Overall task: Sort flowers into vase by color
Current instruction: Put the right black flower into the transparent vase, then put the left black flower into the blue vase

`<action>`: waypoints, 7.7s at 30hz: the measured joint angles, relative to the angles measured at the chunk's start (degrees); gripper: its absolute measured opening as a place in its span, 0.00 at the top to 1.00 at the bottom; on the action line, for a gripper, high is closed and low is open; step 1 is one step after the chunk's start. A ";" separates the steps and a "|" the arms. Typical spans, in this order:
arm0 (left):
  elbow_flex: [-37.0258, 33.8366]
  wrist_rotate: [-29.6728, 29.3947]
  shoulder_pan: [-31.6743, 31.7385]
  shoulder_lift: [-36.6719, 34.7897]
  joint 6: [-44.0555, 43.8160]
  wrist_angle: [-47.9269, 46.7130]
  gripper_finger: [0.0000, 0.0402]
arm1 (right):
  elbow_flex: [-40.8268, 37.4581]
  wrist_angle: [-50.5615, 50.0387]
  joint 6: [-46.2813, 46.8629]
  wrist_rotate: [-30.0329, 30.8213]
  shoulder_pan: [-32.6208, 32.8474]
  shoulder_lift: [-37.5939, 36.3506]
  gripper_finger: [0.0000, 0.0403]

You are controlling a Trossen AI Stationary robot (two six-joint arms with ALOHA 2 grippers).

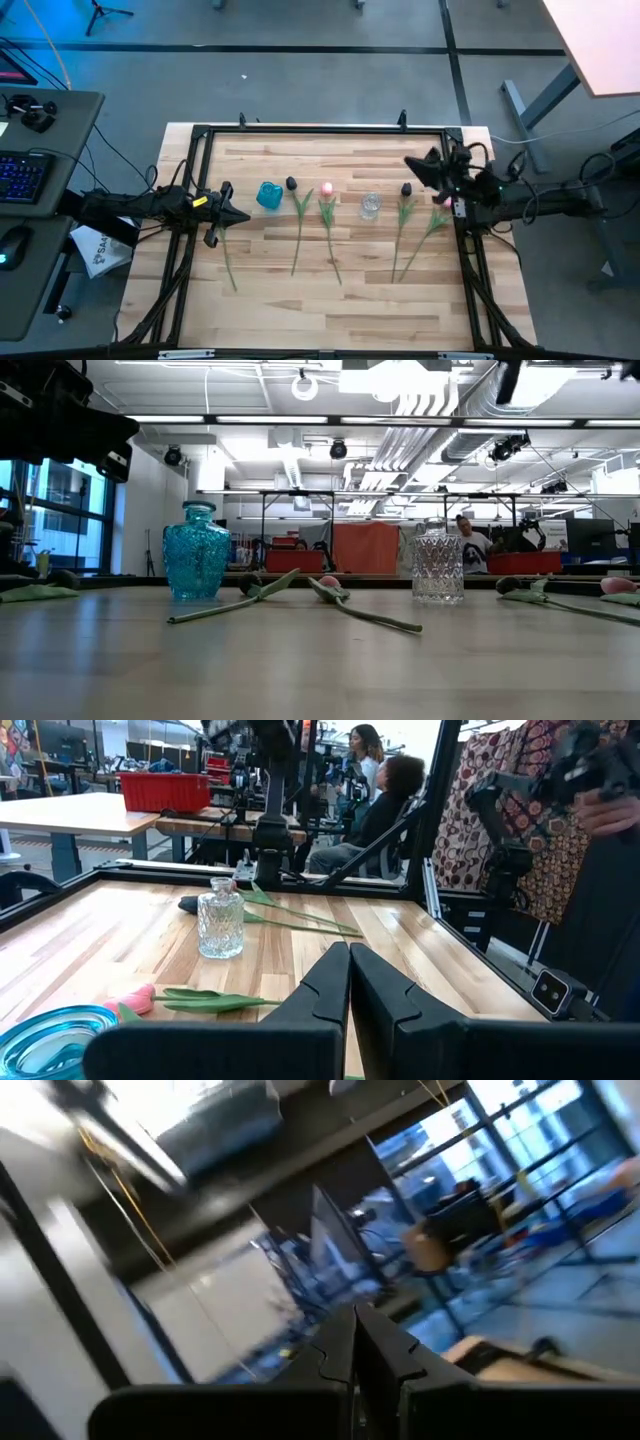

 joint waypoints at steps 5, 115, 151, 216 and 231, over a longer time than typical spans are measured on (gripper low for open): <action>0.01 0.01 -0.01 0.01 -0.01 -0.01 1.00 | 12.29 -20.96 -6.14 0.38 0.00 4.55 1.00; 0.02 -0.01 0.00 0.02 -0.02 -0.01 1.00 | 0.25 -6.58 -17.47 -6.37 -12.72 14.97 1.00; 0.00 -0.01 0.00 0.02 0.00 -0.01 1.00 | 19.02 -80.36 -2.07 -14.55 -12.70 15.00 0.41; 14.51 -24.43 0.40 18.91 -19.10 10.79 1.00 | 23.39 -93.01 8.06 -13.40 -30.70 27.36 0.54; 61.78 -8.64 -2.32 55.02 -44.62 -72.81 1.00 | 31.54 -86.77 7.29 -4.06 -31.26 25.53 0.54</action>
